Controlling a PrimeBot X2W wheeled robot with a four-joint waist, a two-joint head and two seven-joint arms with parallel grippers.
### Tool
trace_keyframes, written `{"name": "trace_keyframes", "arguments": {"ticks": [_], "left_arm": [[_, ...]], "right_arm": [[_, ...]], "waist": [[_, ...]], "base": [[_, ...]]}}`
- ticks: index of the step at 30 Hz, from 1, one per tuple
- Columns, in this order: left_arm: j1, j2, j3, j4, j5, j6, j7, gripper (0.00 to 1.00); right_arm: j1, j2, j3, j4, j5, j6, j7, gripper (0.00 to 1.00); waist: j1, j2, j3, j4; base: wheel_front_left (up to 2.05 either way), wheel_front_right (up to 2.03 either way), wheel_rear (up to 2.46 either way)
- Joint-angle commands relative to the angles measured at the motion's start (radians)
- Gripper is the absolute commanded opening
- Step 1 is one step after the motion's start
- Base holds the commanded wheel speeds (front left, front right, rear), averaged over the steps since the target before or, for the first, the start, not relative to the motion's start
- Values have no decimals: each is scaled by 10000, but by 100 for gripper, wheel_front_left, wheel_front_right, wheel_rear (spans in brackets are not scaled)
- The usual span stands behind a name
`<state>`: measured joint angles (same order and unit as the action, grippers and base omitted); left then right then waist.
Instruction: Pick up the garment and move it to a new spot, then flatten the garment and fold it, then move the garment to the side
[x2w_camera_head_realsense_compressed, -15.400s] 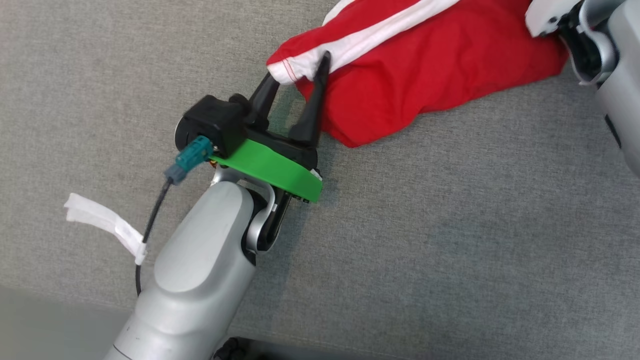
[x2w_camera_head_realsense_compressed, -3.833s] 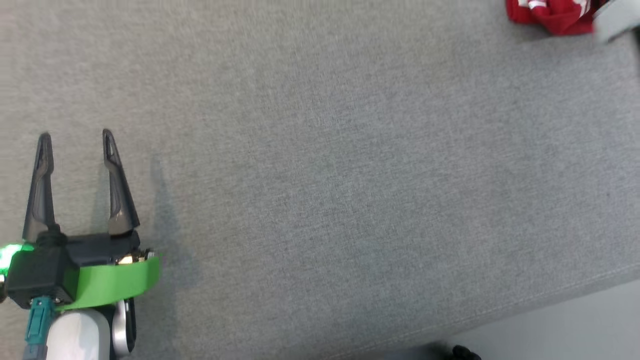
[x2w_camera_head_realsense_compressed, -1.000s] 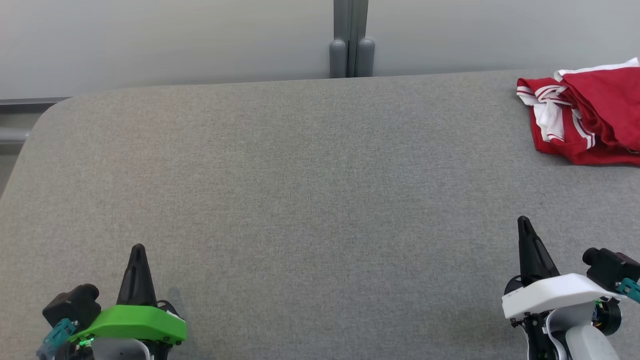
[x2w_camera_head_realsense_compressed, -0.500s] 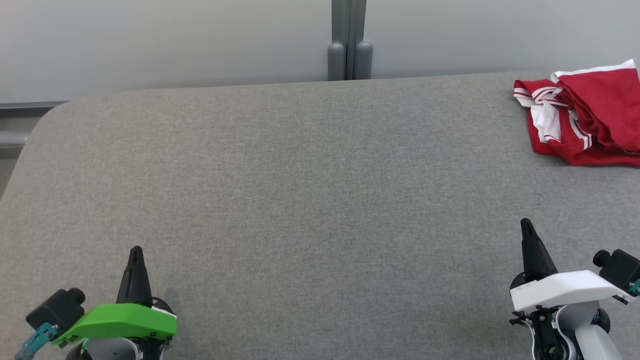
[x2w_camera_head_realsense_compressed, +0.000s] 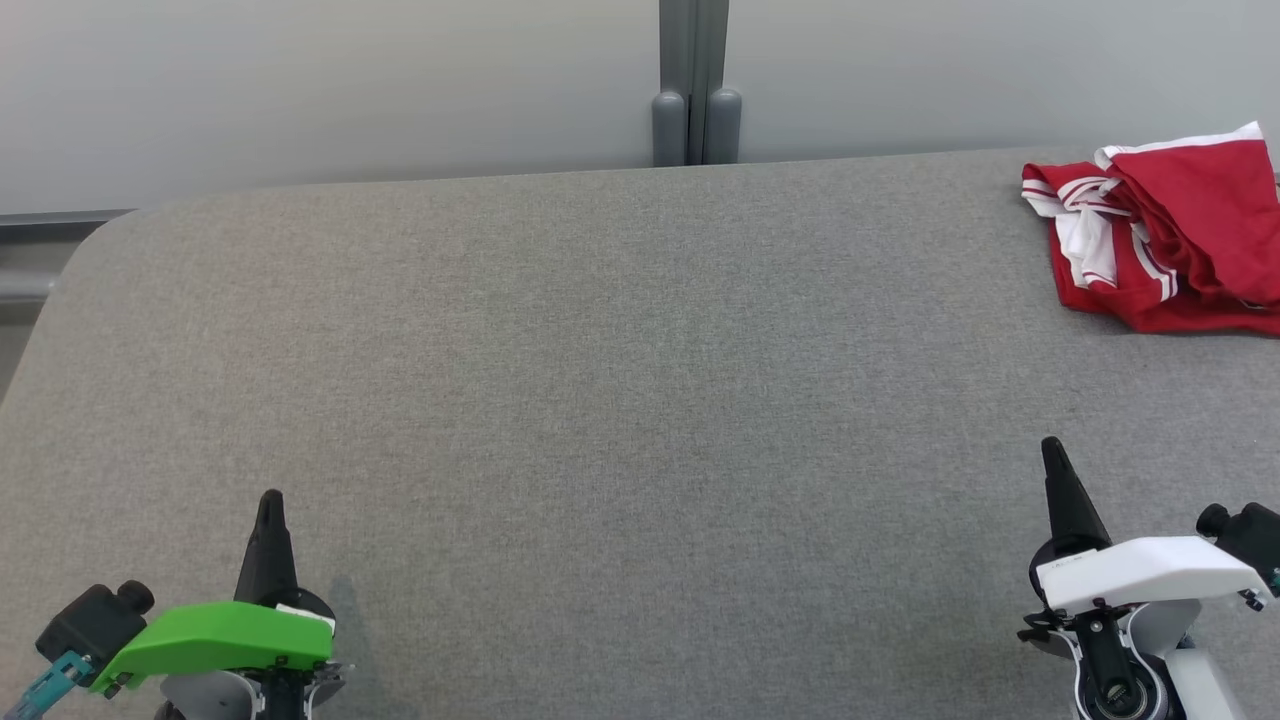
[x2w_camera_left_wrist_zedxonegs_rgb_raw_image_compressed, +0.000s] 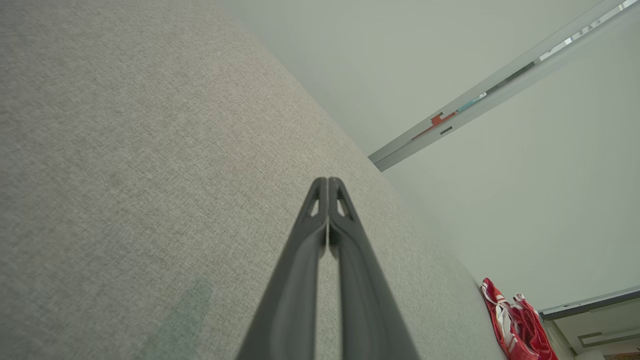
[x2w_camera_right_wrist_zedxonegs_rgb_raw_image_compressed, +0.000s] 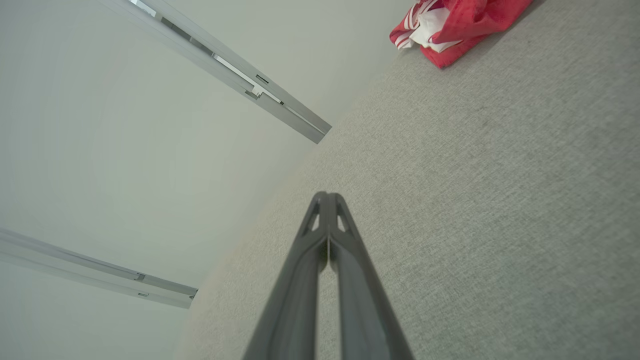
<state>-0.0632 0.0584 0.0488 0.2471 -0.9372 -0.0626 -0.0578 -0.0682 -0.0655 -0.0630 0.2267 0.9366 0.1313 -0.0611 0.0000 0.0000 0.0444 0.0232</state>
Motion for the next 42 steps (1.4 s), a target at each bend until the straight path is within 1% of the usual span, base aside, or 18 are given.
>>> {"name": "trace_keyframes", "arguments": {"ticks": [1,19,42], "left_arm": [[-277,32,69,-115,-310,-71,70,0],[-368,-1,260,-92,-2276,-274,585,0],[-453,-37,447,-64,-4330,-466,1108,0]], "right_arm": [[-235,-1,-61,-59,324,-4,88,0],[-307,41,-206,13,2279,-2,609,0],[-380,89,-357,93,4335,-3,1150,0]], "waist": [[0,0,-8,-5],[0,0,-105,-60],[0,0,-228,-128]], "base": [[0,0,0],[0,0,0],[0,0,0]]}}
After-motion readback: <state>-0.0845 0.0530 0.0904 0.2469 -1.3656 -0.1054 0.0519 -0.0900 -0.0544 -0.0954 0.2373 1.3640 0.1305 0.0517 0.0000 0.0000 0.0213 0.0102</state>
